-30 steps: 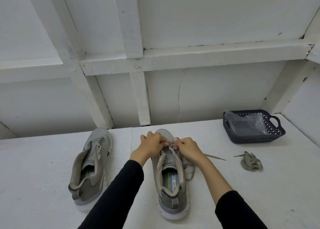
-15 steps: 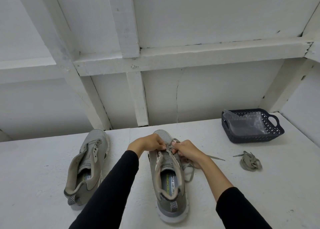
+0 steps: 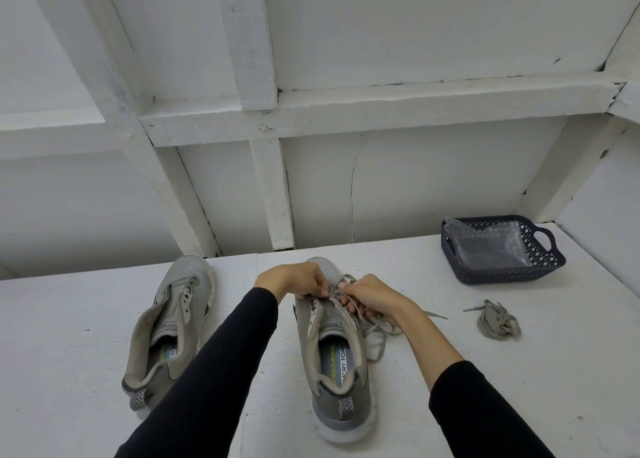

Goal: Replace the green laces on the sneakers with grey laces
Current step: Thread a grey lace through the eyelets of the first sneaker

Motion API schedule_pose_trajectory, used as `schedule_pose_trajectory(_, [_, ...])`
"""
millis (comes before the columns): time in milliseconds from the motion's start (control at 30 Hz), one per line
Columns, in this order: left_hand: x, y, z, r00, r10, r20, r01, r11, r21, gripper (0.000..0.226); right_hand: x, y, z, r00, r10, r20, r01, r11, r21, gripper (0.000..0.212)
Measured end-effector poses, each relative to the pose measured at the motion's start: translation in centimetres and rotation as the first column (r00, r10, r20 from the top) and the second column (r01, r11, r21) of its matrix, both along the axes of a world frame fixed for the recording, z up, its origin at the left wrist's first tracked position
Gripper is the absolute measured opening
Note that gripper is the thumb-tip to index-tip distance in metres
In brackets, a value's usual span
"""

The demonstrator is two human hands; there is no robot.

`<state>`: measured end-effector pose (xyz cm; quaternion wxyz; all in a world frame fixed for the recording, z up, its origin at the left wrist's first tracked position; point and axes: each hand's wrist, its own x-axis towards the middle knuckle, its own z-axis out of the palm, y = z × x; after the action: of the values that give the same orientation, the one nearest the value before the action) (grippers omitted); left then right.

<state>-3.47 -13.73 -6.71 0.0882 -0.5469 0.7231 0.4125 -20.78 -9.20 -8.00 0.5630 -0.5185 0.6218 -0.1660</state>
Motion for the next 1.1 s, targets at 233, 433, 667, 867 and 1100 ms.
schedule_pose_trajectory(233, [0.9, 1.4, -1.2, 0.977, 0.095, -0.189, -0.142, 0.957, -0.253, 0.009, -0.7, -0.2, -0.3, 0.997, 0.064, 0.041, -0.058, 0.989, -0.138, 0.023])
schedule_pose_trajectory(433, [0.6, 3.1, -2.1, 0.949, 0.221, -0.227, -0.291, 0.89, -0.351, 0.017, -0.1, -0.7, 0.4, 0.94, 0.152, -0.305, -0.268, 0.882, -0.388, 0.009])
schedule_pose_trajectory(667, [-0.5, 5.0, -2.0, 0.985, 0.171, -0.026, -0.136, 0.668, -0.732, 0.008, 0.2, 0.4, -2.0, 0.701, -0.182, -0.689, -0.626, 0.307, -0.717, 0.008])
schedule_pose_trajectory(867, [0.1, 6.6, -3.8, 0.989, 0.143, -0.026, -0.086, 0.429, -0.899, 0.024, -0.5, 2.1, -4.7, 0.76, -0.353, -0.545, -0.543, 0.116, -0.832, 0.01])
schedule_pose_trajectory(1100, [0.5, 7.9, -4.2, 0.975, 0.175, -0.14, -0.207, 0.463, -0.862, 0.031, -0.3, 2.7, -4.4, 0.795, -0.277, -0.54, -0.504, 0.194, -0.842, 0.011])
